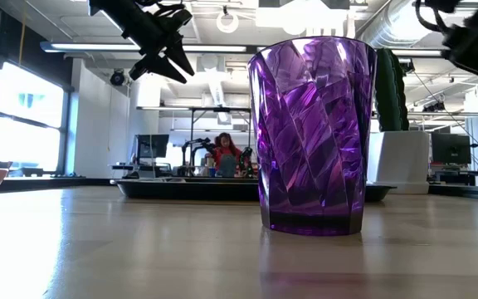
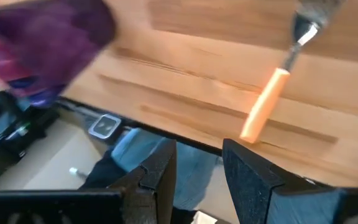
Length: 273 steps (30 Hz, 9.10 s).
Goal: Pick and place plate/cup/fork/spoon on tray
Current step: Put the light orange fork on the right side of the orange spoon, then put the orange plate on the right side of the light orange fork
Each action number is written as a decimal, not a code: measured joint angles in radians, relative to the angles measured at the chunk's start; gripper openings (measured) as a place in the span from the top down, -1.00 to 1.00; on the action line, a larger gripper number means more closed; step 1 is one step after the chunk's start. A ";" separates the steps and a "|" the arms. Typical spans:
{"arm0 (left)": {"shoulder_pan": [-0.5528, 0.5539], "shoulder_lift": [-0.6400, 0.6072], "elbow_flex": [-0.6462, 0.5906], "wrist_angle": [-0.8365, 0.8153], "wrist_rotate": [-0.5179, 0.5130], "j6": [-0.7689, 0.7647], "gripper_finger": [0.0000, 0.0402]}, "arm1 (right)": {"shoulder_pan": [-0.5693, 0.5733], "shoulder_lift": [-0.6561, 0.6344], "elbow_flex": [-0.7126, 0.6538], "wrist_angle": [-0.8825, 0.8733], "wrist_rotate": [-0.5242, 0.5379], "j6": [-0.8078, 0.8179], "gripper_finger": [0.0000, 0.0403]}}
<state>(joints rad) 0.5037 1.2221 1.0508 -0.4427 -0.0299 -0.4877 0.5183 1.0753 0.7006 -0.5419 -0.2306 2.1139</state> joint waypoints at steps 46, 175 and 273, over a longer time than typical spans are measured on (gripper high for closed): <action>0.000 0.001 0.000 0.083 0.000 -0.055 0.44 | 0.243 0.481 0.005 0.109 0.126 0.220 0.40; 0.241 -0.127 -0.001 -0.063 -0.071 0.283 0.42 | -0.881 0.590 0.952 0.345 0.542 -1.350 0.94; 0.255 -0.132 0.000 -0.219 -0.224 0.283 0.42 | -0.863 1.462 1.543 -0.262 0.108 -0.993 0.71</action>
<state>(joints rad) 0.7589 1.0897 1.0508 -0.6621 -0.2541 -0.2050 -0.3447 2.5370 2.2436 -0.8040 -0.1221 1.1210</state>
